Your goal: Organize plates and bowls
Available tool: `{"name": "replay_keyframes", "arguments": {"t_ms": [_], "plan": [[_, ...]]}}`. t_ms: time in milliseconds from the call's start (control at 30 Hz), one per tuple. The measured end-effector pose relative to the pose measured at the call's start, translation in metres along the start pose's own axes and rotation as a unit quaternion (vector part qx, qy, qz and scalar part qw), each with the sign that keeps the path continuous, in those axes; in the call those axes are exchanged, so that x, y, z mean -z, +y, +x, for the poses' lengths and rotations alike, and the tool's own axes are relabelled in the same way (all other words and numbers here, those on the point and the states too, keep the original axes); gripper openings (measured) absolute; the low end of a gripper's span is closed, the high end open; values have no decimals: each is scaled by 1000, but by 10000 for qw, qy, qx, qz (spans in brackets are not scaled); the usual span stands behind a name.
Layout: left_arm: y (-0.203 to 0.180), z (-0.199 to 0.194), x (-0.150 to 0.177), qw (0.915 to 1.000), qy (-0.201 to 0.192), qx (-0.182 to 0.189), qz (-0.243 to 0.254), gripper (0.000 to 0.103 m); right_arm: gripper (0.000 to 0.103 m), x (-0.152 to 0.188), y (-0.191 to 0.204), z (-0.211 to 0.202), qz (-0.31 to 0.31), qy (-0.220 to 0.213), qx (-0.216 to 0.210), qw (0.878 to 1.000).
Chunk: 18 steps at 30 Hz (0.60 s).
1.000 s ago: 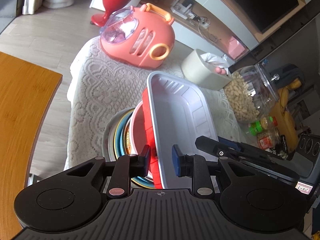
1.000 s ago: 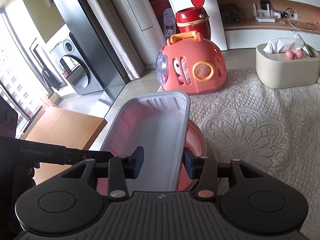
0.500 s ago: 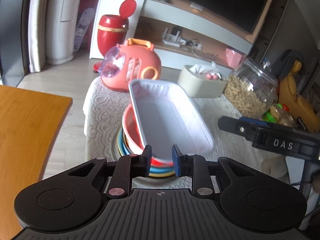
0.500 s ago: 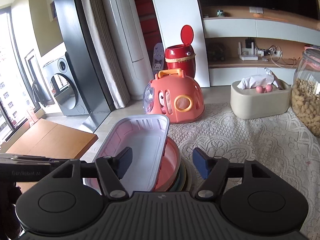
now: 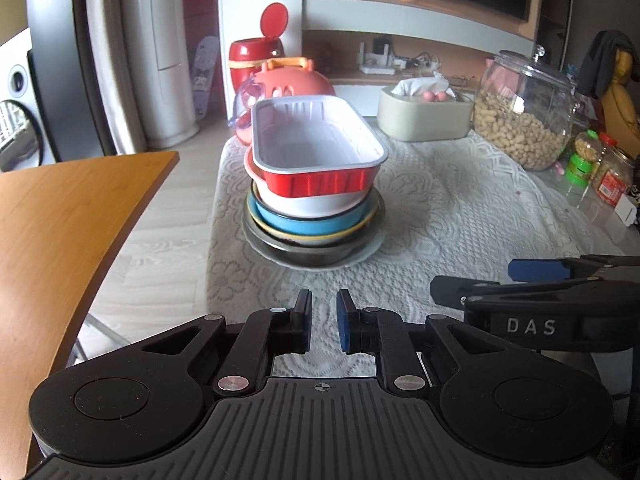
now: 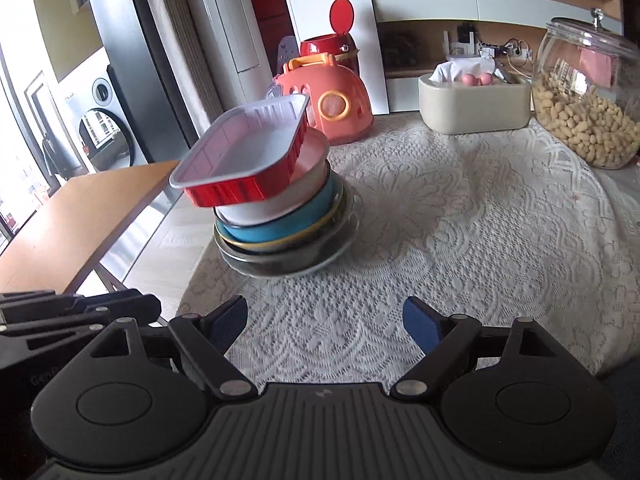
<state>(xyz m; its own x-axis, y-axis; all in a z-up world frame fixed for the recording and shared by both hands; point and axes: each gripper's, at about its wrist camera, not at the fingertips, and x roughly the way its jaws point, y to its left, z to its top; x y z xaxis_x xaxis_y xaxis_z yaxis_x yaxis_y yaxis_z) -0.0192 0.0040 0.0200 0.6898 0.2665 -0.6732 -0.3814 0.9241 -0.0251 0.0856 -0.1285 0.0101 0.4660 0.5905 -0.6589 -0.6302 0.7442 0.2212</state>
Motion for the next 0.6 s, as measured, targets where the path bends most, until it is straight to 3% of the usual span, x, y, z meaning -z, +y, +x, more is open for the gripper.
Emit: {"name": "replay_keyframes", "arguments": {"t_ms": [133, 600], "plan": [[4, 0, 2, 9987, 155, 415, -265, 17, 86, 6, 3, -6, -6, 24, 4, 10000], [2, 0, 5, 9990, 182, 297, -263, 17, 86, 4, 6, -4, -43, 102, -21, 9999]]}}
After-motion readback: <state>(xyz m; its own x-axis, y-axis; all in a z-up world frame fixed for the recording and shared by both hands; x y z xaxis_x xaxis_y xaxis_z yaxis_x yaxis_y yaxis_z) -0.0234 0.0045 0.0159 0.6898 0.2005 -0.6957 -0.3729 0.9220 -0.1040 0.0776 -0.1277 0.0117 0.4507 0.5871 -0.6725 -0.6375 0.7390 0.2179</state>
